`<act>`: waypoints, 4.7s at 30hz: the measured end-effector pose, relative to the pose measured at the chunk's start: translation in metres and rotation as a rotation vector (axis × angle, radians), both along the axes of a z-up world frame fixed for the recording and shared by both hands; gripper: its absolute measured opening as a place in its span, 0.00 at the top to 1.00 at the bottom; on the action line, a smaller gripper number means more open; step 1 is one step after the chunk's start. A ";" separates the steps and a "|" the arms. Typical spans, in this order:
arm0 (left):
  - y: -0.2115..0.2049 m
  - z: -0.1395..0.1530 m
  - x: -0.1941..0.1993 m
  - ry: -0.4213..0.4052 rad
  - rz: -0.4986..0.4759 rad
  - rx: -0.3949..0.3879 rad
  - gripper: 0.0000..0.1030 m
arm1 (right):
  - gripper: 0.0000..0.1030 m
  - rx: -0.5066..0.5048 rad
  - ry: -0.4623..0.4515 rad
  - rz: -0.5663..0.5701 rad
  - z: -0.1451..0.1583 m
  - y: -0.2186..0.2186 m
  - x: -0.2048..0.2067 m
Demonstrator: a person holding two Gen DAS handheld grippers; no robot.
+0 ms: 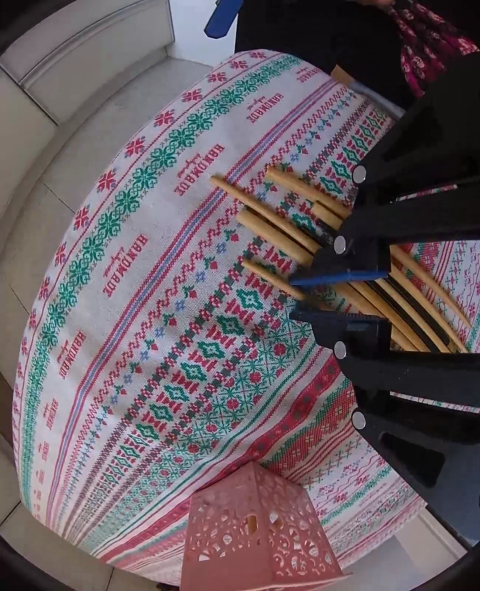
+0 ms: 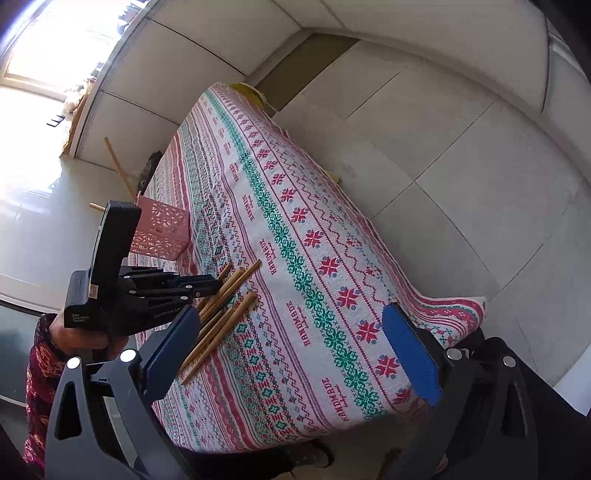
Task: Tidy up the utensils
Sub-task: 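Grasp a chopstick with the left tool while the right tool grasps another chopstick, then carry the upright chopstick over the pink holder with the left tool while the right tool follows, then drop the chopstick into the pink holder with the left tool while the right tool drops its own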
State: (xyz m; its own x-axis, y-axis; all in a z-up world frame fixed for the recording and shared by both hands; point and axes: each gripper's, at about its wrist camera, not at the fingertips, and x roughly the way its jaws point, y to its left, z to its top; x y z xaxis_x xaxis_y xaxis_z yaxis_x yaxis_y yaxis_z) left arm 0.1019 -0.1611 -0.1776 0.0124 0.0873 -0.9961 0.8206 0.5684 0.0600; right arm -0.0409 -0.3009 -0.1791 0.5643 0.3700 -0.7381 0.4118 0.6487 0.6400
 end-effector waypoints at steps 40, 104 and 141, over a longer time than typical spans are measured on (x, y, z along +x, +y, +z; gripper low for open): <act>0.226 0.226 -0.093 -0.557 0.295 -0.808 0.95 | 0.93 -0.202 0.364 -0.076 -0.016 0.113 0.098; 0.194 0.234 -0.096 -0.711 0.591 -0.696 0.95 | 0.92 -0.385 -0.573 0.196 0.249 0.143 0.010; 0.176 0.255 0.048 -0.783 0.659 -0.768 0.95 | 0.92 -0.479 -0.665 0.134 0.248 0.147 0.170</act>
